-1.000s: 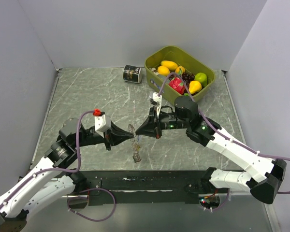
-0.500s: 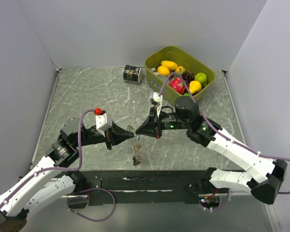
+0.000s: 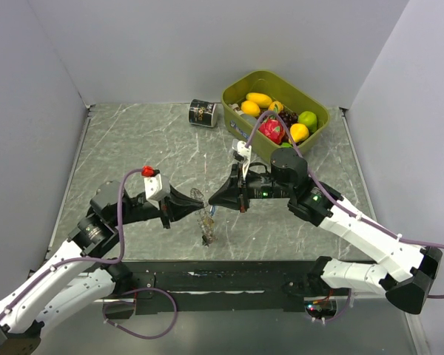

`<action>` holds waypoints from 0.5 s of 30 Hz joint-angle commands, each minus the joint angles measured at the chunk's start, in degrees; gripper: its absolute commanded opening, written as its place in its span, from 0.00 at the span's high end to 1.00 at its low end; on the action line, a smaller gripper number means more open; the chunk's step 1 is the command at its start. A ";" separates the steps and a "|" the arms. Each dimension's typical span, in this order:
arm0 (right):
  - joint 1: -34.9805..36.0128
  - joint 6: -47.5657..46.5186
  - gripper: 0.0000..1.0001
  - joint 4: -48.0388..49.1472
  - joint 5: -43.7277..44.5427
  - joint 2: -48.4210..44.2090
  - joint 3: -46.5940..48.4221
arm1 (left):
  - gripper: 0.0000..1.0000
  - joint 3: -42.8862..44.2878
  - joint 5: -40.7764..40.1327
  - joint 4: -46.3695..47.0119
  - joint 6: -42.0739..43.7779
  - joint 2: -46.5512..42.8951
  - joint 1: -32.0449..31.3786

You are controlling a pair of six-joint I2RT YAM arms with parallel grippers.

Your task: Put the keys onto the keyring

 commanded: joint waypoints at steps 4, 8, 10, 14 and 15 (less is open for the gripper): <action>1.12 -0.99 1.00 1.30 -1.04 -0.94 3.79 | 0.99 2.82 -0.59 2.15 0.77 2.25 -0.09; 1.30 -0.81 1.00 1.56 -1.13 -0.59 3.70 | 0.99 3.09 -0.32 2.15 0.94 2.69 -0.18; 1.39 -1.16 1.00 1.29 -0.87 -0.06 3.88 | 0.99 3.09 -0.41 2.15 0.94 2.60 -0.09; 1.39 -1.60 1.00 0.33 -0.16 0.91 4.14 | 0.99 3.00 -0.32 2.15 0.94 1.82 -0.18; 1.39 -1.60 1.00 0.33 -0.08 0.91 4.14 | 0.99 3.09 -0.41 2.15 1.03 1.73 -0.18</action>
